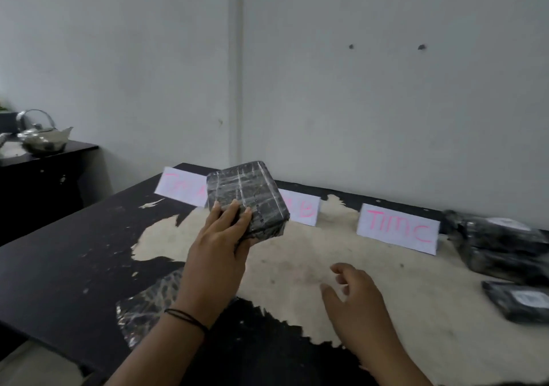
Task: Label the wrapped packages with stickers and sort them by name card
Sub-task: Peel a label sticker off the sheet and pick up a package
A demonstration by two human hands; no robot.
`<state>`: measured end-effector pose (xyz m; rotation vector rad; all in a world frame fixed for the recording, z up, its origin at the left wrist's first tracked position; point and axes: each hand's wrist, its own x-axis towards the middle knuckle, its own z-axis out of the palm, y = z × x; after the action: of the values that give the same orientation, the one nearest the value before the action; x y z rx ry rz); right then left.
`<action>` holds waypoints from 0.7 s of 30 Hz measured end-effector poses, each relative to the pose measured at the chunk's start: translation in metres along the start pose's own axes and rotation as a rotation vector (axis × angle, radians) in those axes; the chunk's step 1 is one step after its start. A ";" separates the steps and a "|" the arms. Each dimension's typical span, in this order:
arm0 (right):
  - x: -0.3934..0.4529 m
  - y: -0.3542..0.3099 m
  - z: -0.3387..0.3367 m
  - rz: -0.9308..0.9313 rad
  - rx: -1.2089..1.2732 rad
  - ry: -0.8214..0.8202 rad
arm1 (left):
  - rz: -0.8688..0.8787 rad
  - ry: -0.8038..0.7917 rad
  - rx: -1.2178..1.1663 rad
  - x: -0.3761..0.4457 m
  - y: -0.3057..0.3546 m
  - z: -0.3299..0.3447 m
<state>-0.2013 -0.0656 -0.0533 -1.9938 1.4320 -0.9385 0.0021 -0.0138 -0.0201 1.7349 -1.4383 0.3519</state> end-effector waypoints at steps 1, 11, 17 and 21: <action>-0.003 0.006 -0.012 0.003 -0.024 0.004 | 0.018 -0.018 -0.023 -0.001 0.014 0.008; -0.038 0.086 -0.116 0.119 -0.151 0.171 | 0.266 -0.255 -0.070 -0.032 0.125 0.081; -0.039 0.121 -0.144 0.183 -0.142 0.240 | 0.376 -0.379 0.003 -0.041 0.166 0.105; -0.031 0.136 -0.152 0.192 -0.150 0.293 | 0.426 -0.413 0.035 -0.045 0.176 0.117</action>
<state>-0.4067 -0.0800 -0.0645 -1.8345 1.8666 -1.0982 -0.2053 -0.0690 -0.0490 1.5771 -2.1211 0.2489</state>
